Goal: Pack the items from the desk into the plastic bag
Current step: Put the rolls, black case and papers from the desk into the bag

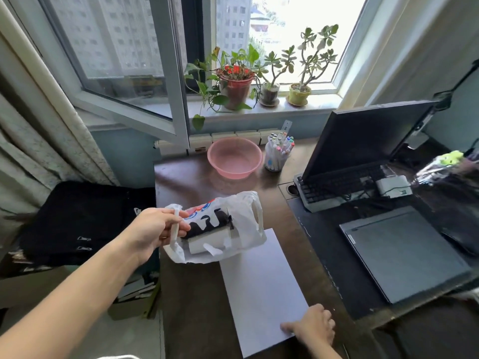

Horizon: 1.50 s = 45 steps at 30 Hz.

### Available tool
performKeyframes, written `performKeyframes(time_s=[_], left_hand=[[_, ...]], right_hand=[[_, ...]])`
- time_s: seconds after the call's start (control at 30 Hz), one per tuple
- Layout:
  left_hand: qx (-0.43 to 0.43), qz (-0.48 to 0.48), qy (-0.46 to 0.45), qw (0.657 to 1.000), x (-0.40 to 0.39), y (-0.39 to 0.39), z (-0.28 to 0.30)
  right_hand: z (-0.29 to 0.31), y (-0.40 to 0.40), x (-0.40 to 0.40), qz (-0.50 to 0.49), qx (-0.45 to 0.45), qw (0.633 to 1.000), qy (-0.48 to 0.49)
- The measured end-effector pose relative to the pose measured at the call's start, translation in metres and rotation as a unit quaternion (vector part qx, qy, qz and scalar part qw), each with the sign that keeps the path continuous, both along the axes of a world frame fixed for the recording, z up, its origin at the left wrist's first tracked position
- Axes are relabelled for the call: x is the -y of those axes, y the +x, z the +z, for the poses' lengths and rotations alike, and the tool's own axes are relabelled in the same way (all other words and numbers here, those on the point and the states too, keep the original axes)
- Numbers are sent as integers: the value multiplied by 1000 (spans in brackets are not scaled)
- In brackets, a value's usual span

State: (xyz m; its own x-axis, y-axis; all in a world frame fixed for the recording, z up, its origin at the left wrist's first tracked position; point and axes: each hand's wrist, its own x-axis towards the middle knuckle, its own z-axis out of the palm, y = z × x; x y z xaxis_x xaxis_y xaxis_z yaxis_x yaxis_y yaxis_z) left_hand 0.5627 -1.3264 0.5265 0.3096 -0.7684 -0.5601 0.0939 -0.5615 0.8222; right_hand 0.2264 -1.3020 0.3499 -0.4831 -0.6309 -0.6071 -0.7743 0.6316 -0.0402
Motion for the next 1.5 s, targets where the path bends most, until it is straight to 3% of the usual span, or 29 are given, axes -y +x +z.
performKeyframes(time_s=[0.17, 0.3, 0.4, 0.5, 0.6, 0.83, 0.9, 1.03, 1.2, 1.4, 1.5], left_hand=[[5, -15, 3, 1000, -4, 1, 0], [6, -15, -5, 1000, -6, 2, 5], [12, -10, -12, 1000, -8, 2, 10], [15, -5, -15, 1000, -9, 3, 13], [10, -4, -16, 1000, -9, 5, 12], [2, -1, -16, 1000, -11, 7, 8], [0, 1, -17, 1000, -12, 6, 8], [6, 3, -19, 1000, -11, 7, 9], [6, 5, -20, 1000, -10, 8, 6], [1, 12, -19, 1000, -6, 7, 5], [0, 15, -20, 1000, -2, 8, 4]], right_hand=[[-9, -12, -3, -19, 53, 998, 17], [-15, -30, -8, -124, 256, 958, -23], [0, -39, -8, -130, 332, 934, -1], [25, -52, -5, -104, 345, 933, -13], [50, -68, 2, -106, 321, 936, -97], [74, -58, 9, -348, 296, 846, -275], [67, -50, 11, -364, 272, 843, -287], [60, -34, 16, -277, 211, 889, -298], [67, -22, 36, -80, 99, 957, -262], [76, 4, 68, 195, -62, 956, -208], [85, 13, 92, 198, 19, 964, -178]])
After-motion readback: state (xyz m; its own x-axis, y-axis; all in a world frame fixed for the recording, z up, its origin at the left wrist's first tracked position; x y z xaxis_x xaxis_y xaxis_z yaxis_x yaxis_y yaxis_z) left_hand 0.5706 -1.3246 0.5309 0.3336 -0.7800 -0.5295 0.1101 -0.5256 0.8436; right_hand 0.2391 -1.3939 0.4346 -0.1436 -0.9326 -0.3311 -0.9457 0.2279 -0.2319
